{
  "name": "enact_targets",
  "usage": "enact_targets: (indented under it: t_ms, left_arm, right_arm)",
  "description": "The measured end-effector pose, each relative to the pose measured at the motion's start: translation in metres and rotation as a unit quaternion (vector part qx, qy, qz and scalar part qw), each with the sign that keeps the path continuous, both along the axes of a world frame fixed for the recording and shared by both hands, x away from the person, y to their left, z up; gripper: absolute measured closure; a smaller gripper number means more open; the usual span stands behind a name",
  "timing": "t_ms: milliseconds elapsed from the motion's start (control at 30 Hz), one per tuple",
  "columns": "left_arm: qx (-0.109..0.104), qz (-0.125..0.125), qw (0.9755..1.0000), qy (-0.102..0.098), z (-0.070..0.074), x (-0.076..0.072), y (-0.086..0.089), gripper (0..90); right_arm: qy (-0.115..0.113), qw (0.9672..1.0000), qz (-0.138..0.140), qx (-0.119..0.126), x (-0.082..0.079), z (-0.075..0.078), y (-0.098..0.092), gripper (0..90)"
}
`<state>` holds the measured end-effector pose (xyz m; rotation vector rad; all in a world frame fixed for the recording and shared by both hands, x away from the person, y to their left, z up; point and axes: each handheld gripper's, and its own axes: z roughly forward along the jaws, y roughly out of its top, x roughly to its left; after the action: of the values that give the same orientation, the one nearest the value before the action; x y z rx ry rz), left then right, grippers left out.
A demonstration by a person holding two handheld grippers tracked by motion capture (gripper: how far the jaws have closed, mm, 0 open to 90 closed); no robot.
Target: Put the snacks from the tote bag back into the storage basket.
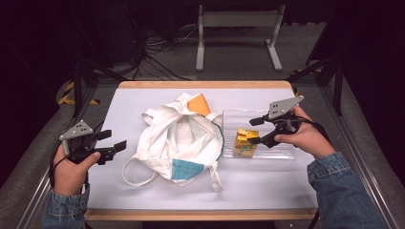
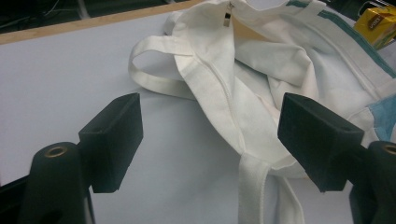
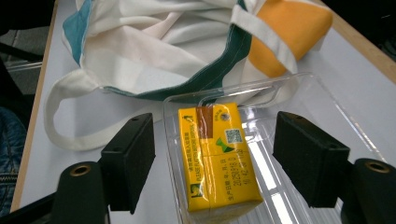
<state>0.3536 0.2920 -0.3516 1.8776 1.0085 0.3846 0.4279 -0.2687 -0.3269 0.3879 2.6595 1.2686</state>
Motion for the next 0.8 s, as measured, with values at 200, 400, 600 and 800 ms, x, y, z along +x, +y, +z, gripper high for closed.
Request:
enact_targets:
  t_ms: [200, 400, 600, 800]
  left_arm:
    - [0.006, 0.000, 1.0000, 0.000, -0.001, -0.005, 0.004, 22.2]
    - [0.011, -0.002, 0.9999, -0.002, -0.003, -0.011, 0.007, 20.0]
    - [0.013, 0.001, 0.9999, -0.009, -0.010, -0.019, 0.012, 16.9]
    - [0.006, 0.006, 0.9998, -0.019, -0.019, -0.027, 0.016, 14.9]
  right_arm:
    - [-0.020, 0.9982, -0.044, 0.036, -0.011, 0.017, -0.007, 24.6]
    - [-0.031, 0.9932, -0.091, 0.065, -0.025, 0.028, -0.021, 22.1]
    - [-0.051, 0.9862, -0.138, 0.075, -0.039, 0.034, -0.046, 21.4]
    - [-0.061, 0.9798, -0.168, 0.090, -0.055, 0.031, -0.072, 21.3]
